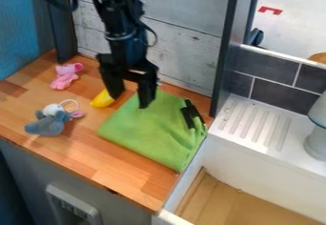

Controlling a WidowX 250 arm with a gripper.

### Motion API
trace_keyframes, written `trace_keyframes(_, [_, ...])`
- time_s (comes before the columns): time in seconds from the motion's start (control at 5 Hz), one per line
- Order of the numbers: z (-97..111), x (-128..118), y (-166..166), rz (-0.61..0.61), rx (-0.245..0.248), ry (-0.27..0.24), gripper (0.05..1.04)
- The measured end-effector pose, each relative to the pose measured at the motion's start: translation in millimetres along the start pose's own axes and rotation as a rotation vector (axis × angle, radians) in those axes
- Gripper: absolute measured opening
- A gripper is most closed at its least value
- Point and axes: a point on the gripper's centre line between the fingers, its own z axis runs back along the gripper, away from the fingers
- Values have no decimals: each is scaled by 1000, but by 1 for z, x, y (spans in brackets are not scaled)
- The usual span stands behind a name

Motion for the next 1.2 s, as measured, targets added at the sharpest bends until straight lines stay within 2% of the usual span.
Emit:
trace_keyframes(0.2, [-15, 14, -3, -17, -27, 11, 1003])
trace_keyframes(0.4, [-33, 38, -2, -160, -25, 5, 1003])
trace_keyframes(0.6, [-41, 44, -1, -214, 18, -1, 1003])
trace_keyframes(0.8, [-48, 37, 5, -230, 50, 19, 1003])
trace_keyframes(1.0, [-61, 9, 8, -240, 65, 70, 1003])
trace_keyframes(1.2, [-59, -9, -1, -265, -6, 31, 1003])
